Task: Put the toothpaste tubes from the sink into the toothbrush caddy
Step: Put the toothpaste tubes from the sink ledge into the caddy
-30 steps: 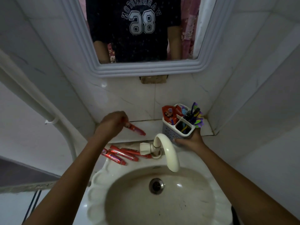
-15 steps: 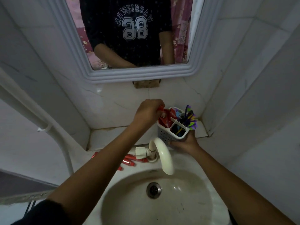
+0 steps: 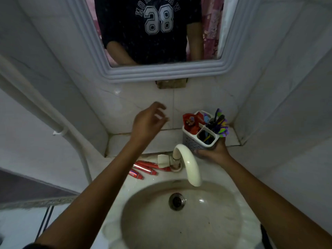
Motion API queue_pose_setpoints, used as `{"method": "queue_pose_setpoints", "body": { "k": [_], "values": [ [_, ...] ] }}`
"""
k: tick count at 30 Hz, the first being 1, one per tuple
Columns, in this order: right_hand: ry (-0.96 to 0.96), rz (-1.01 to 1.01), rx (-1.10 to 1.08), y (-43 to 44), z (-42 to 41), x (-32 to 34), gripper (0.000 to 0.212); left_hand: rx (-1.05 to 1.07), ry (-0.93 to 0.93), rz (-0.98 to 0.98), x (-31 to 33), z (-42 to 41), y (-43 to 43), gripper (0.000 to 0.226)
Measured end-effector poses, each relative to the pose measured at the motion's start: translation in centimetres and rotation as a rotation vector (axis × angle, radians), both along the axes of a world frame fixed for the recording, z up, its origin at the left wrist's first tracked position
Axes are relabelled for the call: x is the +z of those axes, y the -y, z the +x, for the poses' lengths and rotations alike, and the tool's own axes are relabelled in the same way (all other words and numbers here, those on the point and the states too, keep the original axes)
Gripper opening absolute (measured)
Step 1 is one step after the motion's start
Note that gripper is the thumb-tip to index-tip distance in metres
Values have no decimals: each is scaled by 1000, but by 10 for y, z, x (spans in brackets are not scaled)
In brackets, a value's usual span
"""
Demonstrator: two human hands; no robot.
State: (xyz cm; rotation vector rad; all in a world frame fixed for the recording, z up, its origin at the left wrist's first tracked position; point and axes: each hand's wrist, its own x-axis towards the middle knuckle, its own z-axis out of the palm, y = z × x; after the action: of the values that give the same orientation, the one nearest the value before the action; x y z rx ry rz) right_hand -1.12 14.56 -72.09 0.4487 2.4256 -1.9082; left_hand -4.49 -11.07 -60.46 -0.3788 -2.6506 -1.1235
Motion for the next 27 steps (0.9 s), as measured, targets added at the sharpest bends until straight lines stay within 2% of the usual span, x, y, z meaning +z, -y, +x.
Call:
{"method": "queue_pose_setpoints", "body": {
  "k": [1,3,5,7,10,13,19,27],
  "values": [
    [-11,-2,-7,0,1,-1,90,53,38,-23,-10,4,20,27],
    [-16,-20,-13,1,1,-1,92,71,174,-203,-35,13,57,18],
    [-11,-28,-19,4,2,1,92,-23,339,-415,-63,25,77,16],
    [1,-29,-22,5,2,2,93,-154,438,-565,-85,34,79,26],
    [11,-43,-27,7,4,7,93,-346,453,-739,-101,39,70,42],
    [12,-52,-28,9,6,14,92,-407,380,-904,-104,37,68,46],
    [35,-44,-31,10,6,16,91,-433,324,-975,-117,27,68,38],
    [62,-36,-38,11,6,17,91,-516,264,-1006,-110,18,59,43]
  ]
}}
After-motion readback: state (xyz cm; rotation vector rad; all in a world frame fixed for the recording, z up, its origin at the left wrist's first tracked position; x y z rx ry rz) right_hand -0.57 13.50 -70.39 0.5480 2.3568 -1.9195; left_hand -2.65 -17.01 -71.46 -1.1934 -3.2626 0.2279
